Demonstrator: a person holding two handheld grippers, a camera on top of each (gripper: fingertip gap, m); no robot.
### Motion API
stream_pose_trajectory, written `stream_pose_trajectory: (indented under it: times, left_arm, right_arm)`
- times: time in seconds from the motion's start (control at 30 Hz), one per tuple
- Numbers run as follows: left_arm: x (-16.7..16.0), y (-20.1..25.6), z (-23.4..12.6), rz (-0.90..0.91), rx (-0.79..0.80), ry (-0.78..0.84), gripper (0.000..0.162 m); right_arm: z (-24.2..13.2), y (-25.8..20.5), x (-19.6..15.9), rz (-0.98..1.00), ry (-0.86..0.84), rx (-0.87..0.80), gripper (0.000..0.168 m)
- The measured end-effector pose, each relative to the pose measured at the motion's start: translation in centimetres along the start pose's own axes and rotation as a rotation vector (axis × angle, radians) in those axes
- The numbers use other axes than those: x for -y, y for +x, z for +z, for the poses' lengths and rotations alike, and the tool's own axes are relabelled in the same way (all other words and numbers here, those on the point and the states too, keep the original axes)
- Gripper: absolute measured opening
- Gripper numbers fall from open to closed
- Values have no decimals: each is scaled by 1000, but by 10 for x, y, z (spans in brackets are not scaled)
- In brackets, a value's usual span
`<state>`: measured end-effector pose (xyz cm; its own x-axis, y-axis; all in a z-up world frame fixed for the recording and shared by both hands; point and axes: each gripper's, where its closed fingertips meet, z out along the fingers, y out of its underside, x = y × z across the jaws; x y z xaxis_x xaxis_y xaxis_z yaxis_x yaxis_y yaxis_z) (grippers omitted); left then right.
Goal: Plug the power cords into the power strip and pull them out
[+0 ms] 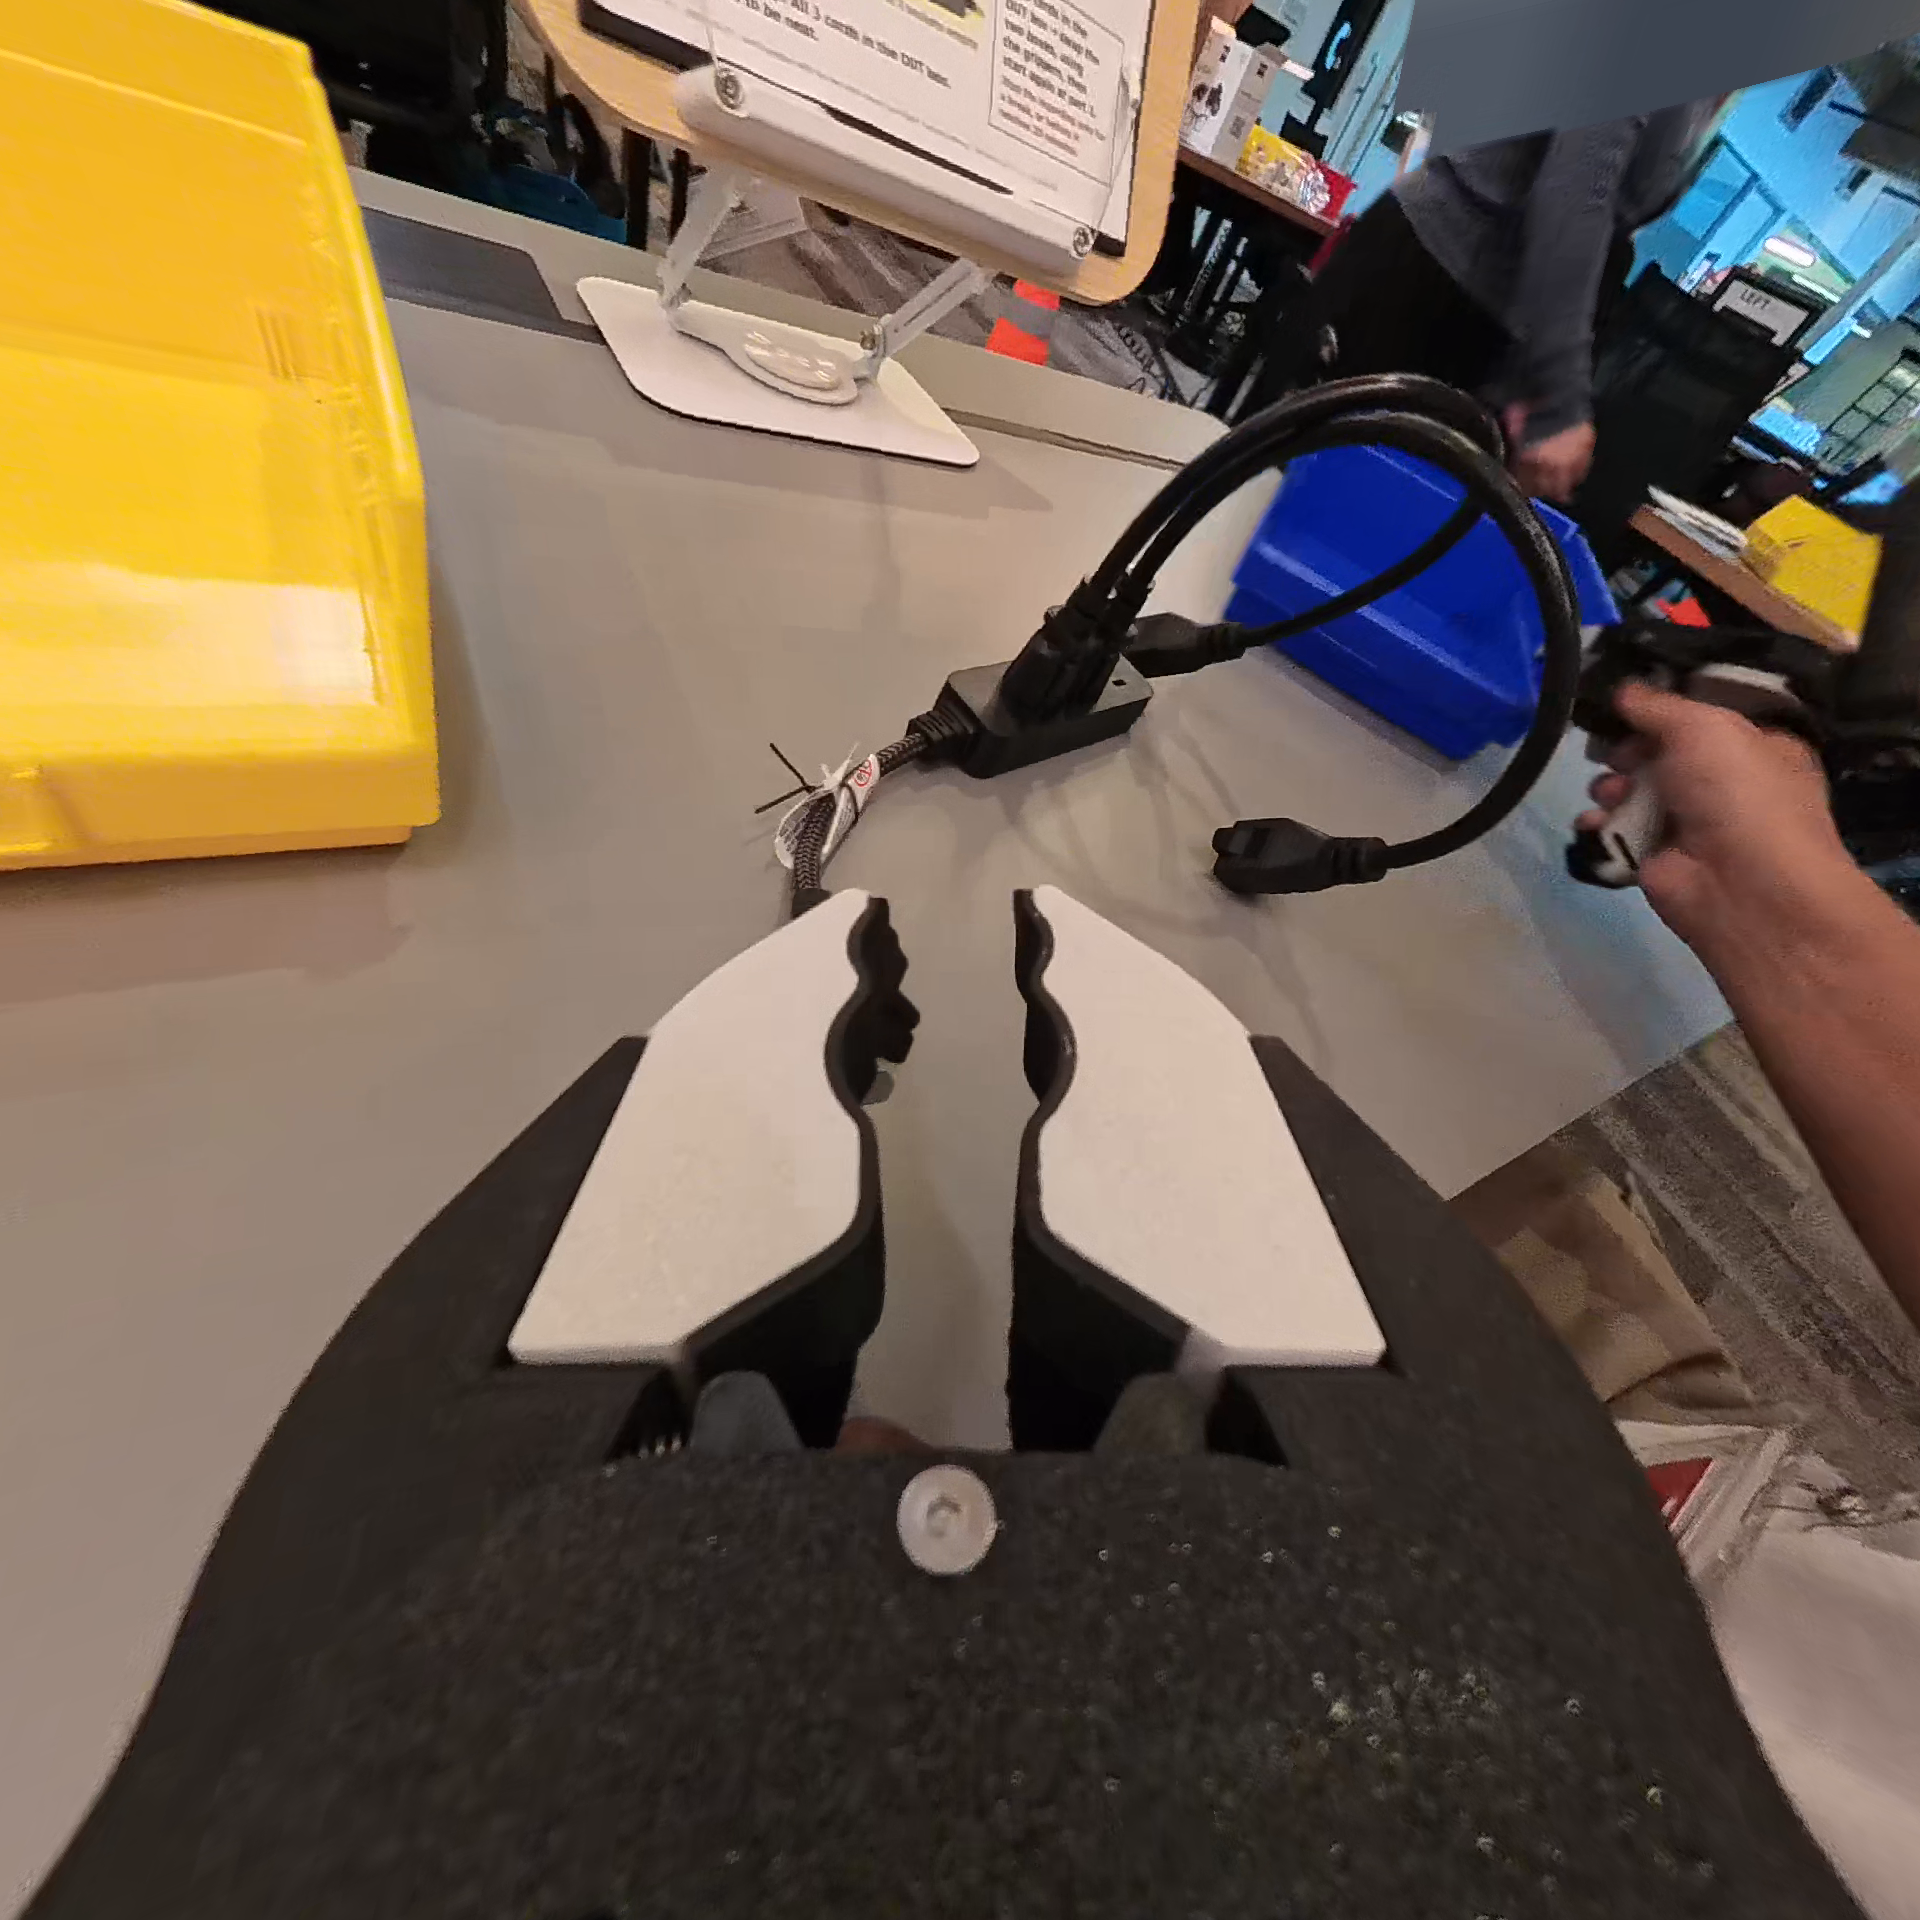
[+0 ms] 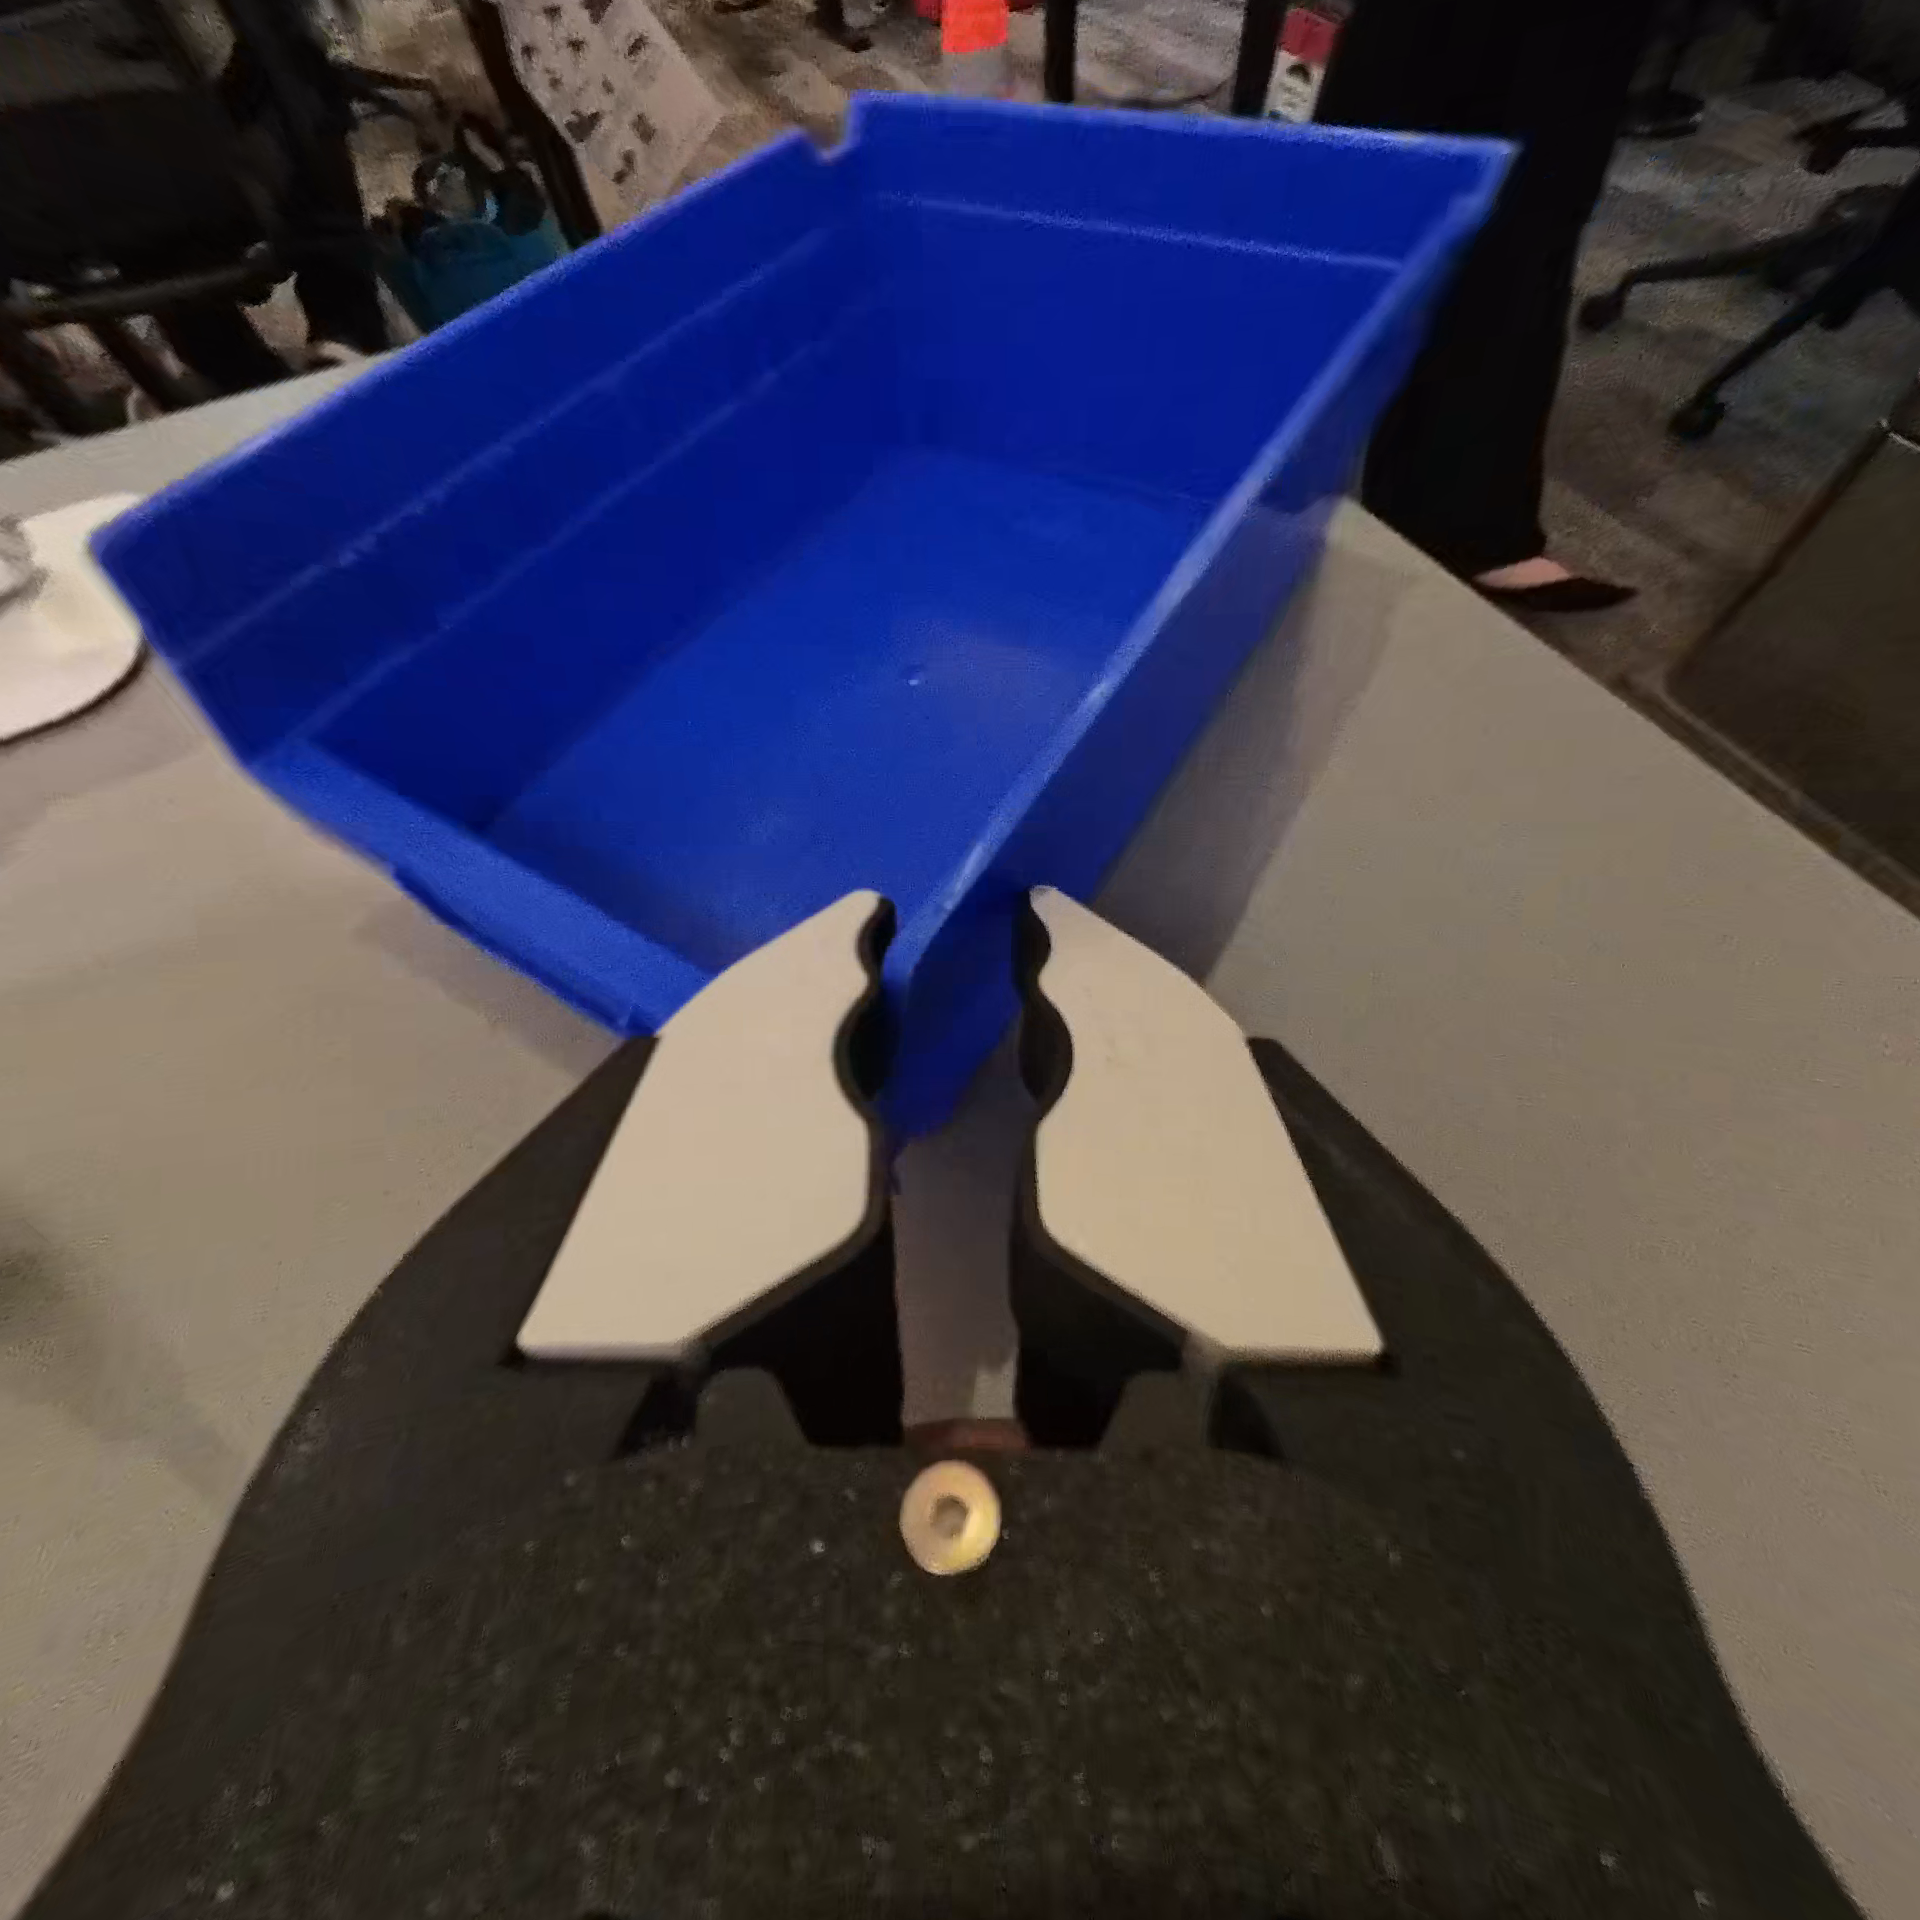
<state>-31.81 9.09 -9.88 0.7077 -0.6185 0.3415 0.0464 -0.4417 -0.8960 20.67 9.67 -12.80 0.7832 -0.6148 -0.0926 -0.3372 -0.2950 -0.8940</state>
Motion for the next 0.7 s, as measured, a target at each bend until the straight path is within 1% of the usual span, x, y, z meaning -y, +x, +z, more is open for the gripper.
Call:
stream_pose_trajectory:
  times: [0.03, 0.1, 0.13, 0.2, 0.27, 0.33, 0.43, 0.57, 0.7]
  left_arm:
    - [0, -1, 0, -8, -3, 2, 23]
    - [0, -2, 2, -9, -3, 0, 23]
    - [1, -1, 2, -2, -1, 1, 23]
    - [2, 2, 2, 17, 2, 6, 23]
    - [1, 4, 2, 30, 4, 3, 23]
    - [-1, 5, 2, 38, 12, -5, 23]
    - [-5, 5, 2, 43, 30, -18, 23]
    - [-11, 11, 7, 63, 38, -50, 23]
    - [-17, 21, 12, 113, 53, -72, 23]
  right_arm:
    - [0, 18, 3, 52, 4, -12, 17]
    - [8, 38, 10, 116, -4, 22, 25]
    - [14, 47, 14, 107, -12, 23, 24]
    - [24, 63, 22, 10, -32, -5, 11]
    - [33, 74, 26, -129, -68, -10, 7]
    - [36, 75, 28, -277, -79, 77, 8]
    - [39, 71, 28, -288, -94, 256, 7]
    - [51, 68, 33, -251, -140, 341, 6]
    - [62, 65, 38, -369, -128, 443, 7]
